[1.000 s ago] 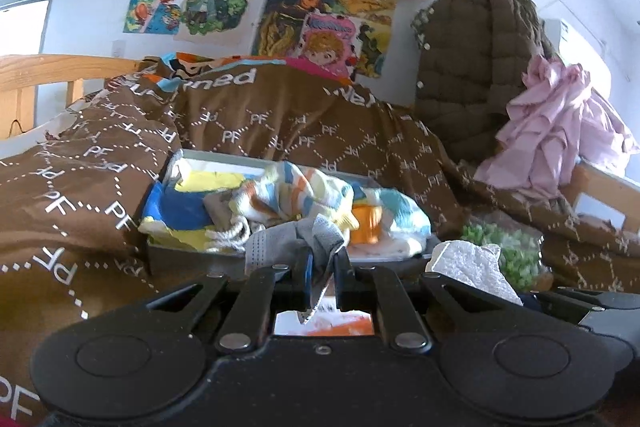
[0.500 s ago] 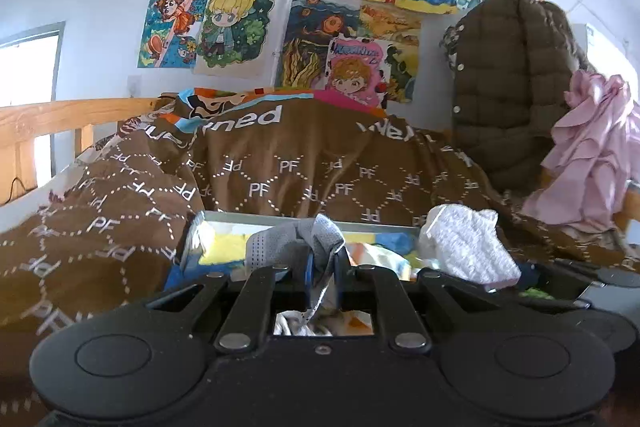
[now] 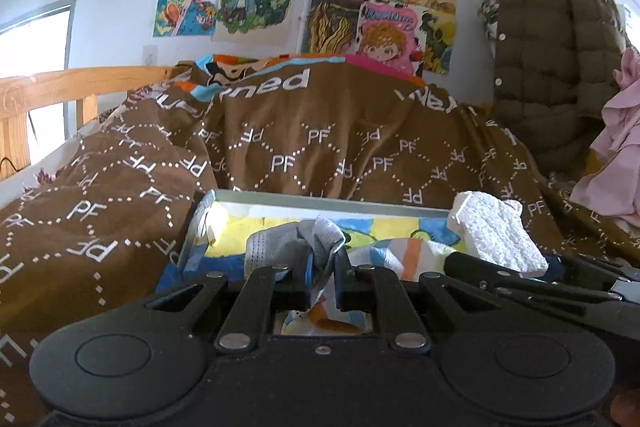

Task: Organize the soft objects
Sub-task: 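Carry the grey cloth and white sponge cloth over the tray, then lower both cloths into the tray and open both grippers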

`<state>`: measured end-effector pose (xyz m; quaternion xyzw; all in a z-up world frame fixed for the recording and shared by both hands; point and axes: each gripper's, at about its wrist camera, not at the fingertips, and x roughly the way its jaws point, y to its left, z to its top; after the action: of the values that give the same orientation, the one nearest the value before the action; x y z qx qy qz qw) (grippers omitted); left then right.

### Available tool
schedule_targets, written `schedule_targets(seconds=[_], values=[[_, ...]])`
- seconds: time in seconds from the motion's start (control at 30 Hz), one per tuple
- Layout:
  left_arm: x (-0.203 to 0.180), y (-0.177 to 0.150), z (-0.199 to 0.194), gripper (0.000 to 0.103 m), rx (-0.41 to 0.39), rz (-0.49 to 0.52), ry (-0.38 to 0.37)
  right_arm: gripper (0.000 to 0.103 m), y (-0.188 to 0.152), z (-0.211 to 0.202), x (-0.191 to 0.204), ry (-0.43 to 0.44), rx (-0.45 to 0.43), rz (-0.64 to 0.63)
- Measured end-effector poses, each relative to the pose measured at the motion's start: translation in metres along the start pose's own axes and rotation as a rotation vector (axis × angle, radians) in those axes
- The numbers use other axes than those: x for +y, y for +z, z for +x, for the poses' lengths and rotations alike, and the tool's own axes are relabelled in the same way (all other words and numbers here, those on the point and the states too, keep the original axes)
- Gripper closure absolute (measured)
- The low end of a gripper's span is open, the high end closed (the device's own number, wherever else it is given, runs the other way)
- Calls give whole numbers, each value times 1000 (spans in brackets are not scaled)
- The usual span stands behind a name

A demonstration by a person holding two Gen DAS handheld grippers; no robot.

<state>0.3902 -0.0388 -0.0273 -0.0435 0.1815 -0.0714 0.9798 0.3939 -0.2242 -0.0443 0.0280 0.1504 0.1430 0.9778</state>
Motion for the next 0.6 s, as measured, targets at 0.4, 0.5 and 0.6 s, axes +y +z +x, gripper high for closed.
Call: schedule_targets(seconds=[0.4, 0.5, 0.6], values=[[16, -1, 23, 92, 55, -71, 38, 44, 0, 12, -6, 33, 36, 59], [15, -3, 24, 92, 62, -70, 36, 44, 0, 13, -11, 38, 49, 80], [14, -4, 25, 91, 74, -69, 29, 43, 0, 15, -15, 42, 63, 102]])
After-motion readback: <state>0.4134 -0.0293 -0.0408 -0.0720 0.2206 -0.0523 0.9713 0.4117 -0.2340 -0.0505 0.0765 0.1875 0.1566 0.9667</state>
